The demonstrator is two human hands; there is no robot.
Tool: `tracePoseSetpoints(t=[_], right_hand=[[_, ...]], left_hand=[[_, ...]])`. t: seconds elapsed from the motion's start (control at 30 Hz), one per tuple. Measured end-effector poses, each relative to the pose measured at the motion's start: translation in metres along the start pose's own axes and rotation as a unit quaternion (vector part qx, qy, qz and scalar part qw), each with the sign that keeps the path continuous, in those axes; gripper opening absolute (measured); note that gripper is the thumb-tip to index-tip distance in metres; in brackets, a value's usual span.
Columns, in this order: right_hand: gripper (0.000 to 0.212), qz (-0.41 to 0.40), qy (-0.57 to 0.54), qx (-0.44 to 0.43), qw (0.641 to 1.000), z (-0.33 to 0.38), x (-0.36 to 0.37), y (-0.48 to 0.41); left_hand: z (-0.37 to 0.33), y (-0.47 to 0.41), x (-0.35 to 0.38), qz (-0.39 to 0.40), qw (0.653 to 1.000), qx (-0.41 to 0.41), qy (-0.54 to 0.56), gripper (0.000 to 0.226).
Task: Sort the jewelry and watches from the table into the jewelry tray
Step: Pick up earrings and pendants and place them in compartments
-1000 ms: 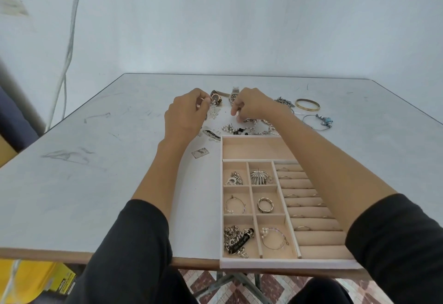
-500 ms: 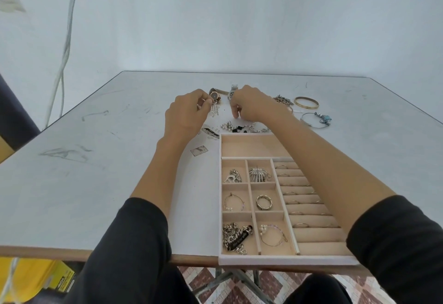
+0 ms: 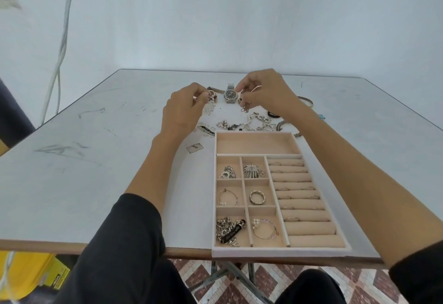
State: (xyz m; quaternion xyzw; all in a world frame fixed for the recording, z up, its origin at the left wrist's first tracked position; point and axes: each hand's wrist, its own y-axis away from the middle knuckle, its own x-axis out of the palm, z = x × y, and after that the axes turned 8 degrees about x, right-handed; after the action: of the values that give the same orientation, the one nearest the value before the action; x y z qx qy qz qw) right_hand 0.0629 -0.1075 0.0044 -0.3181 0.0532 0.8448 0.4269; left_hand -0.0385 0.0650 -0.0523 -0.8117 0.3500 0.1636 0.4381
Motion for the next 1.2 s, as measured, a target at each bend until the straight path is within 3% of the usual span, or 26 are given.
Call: tracePoseSetpoints(t=[0.37, 0.63, 0.8, 1.07, 1.2], right_hand=[[0.016, 0.058, -0.186, -0.025, 0.981, -0.005, -0.009, 0.084], [0.014, 0.055, -0.182, -0.015, 0.982, -0.016, -0.011, 0.106], [0.014, 0.042, -0.163, -0.012, 0.986, -0.015, -0.012, 0.107], [0.016, 0.029, -0.126, -0.013, 0.991, -0.015, -0.011, 0.108], [0.016, 0.032, -0.123, -0.011, 0.992, -0.014, -0.011, 0.109]], left_hand=[[-0.006, 0.004, -0.006, -0.004, 0.999, 0.02, 0.035, 0.017], [-0.028, 0.01, -0.015, 0.017, 0.99, 0.068, 0.123, 0.017], [-0.049, 0.031, -0.025, 0.091, 0.982, 0.083, 0.144, 0.011], [-0.066, 0.064, -0.042, 0.227, 0.958, 0.164, 0.06, 0.011], [-0.058, 0.074, -0.048, 0.25, 0.95, 0.185, -0.003, 0.018]])
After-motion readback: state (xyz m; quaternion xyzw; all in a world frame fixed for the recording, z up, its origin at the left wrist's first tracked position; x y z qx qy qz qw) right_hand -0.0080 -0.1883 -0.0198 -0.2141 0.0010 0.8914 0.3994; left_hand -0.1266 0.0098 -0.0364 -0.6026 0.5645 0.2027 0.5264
